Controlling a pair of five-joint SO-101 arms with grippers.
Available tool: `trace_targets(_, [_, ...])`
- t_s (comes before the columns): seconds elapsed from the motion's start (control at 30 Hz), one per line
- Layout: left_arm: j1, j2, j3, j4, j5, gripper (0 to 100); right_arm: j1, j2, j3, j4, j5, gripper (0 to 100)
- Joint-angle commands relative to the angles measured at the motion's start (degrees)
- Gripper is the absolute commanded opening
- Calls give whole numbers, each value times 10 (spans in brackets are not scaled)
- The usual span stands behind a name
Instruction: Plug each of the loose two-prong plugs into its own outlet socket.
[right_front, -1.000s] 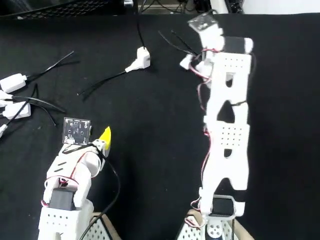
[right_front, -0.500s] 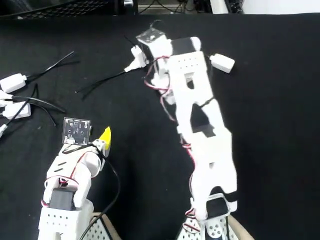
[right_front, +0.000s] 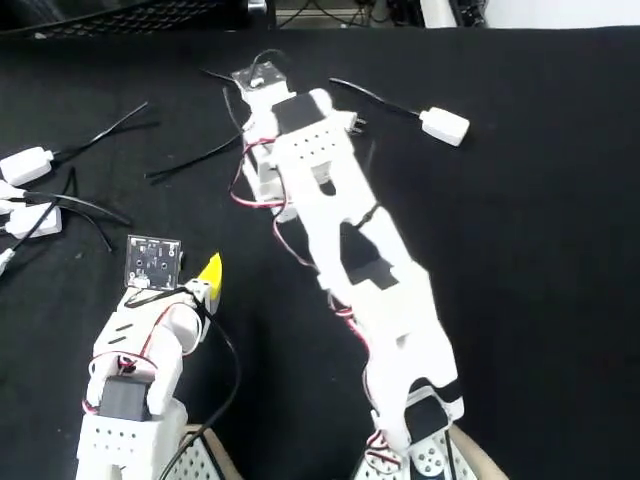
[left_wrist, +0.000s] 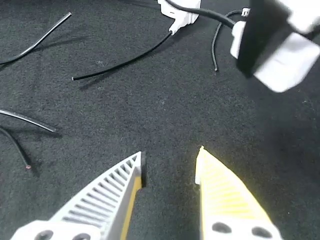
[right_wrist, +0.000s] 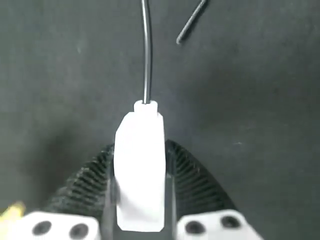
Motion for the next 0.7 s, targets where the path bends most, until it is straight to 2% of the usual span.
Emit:
trace_targets(0.0, [3,0,8,2,4,185,-5,-37,-6,-25,-107,11])
trace_targets(0.1, [3,0,8,2,4,185,-5,-35,-2,-40,-208,11])
trace_targets(0.2, [3,0,8,2,4,185,-11,-13,-2,-67,-257,11])
trace_targets(0.33, [3,0,8,2,4,185,-12,62,-4,-98,-258,26])
trace_targets(0.53, [2,0,8,2,4,185,-11,156,-8,-66,-259,172])
trace_targets(0.67, [2,0,8,2,4,185,-10,161,-37,-42,-258,177])
